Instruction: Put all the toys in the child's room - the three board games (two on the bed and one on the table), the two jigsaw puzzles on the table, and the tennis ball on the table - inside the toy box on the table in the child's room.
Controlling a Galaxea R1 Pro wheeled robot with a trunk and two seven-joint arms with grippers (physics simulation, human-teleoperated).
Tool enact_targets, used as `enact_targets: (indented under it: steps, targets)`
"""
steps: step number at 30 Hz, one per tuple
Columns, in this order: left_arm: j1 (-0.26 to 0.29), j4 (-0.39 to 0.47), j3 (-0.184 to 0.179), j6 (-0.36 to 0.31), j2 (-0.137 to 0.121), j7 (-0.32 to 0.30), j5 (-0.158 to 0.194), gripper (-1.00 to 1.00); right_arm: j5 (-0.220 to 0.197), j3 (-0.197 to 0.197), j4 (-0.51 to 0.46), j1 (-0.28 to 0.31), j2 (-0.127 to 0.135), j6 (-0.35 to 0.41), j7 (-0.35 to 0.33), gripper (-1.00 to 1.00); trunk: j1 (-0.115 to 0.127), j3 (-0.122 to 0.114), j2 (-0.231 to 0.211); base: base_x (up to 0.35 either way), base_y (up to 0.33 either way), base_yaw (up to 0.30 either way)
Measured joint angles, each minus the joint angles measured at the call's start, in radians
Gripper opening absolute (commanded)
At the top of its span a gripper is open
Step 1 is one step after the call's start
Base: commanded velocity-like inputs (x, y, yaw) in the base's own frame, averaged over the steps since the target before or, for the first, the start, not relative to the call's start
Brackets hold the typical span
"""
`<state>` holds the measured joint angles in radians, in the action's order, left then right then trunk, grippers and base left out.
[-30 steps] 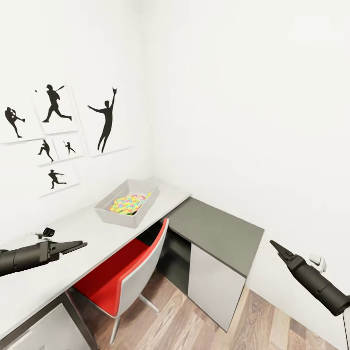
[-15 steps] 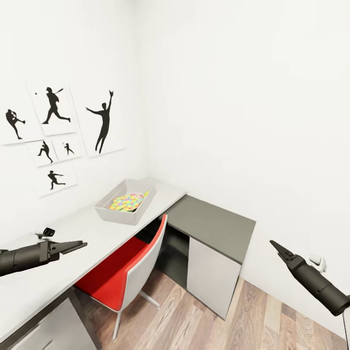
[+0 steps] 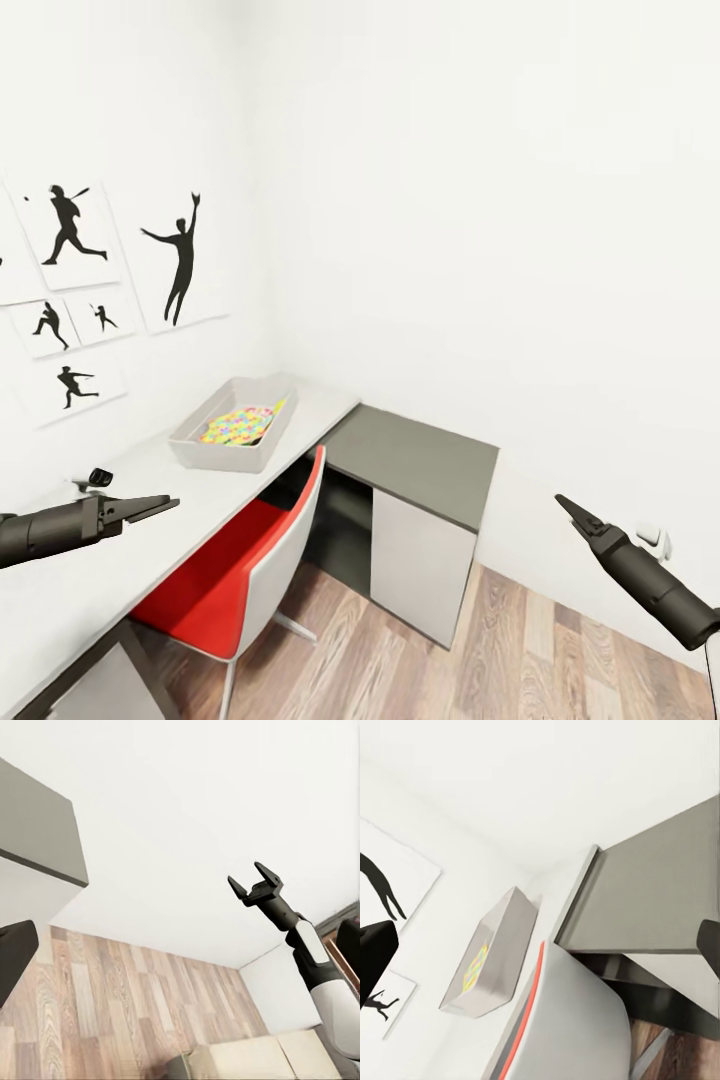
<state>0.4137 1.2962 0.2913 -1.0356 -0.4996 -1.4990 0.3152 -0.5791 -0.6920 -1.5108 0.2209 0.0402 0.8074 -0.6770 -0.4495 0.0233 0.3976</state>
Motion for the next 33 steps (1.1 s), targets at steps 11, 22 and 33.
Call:
enact_targets:
  steps: [11, 22, 33]
  targets:
    - [0.000, 0.000, 0.000, 0.000, 0.000, 0.000, 0.000, 1.00, 0.000, 0.000, 0.001, 0.000, 0.000, 0.000, 0.000, 1.00, 0.000, -0.011, 0.001, -0.157, 0.138, -0.224]
    - [0.001, 0.000, 0.000, 0.000, 0.000, -0.001, 0.000, 1.00, 0.000, 0.000, 0.001, 0.001, 0.000, 0.000, 0.002, 1.00, 0.000, -0.022, 0.002, -0.111, 0.056, -0.226]
    - [0.000, 0.000, 0.000, 0.000, 0.000, 0.000, 0.000, 1.00, 0.001, 0.000, 0.001, 0.001, -0.001, -0.002, 0.002, 1.00, 0.000, -0.030, 0.002, -0.131, 0.001, -0.137]
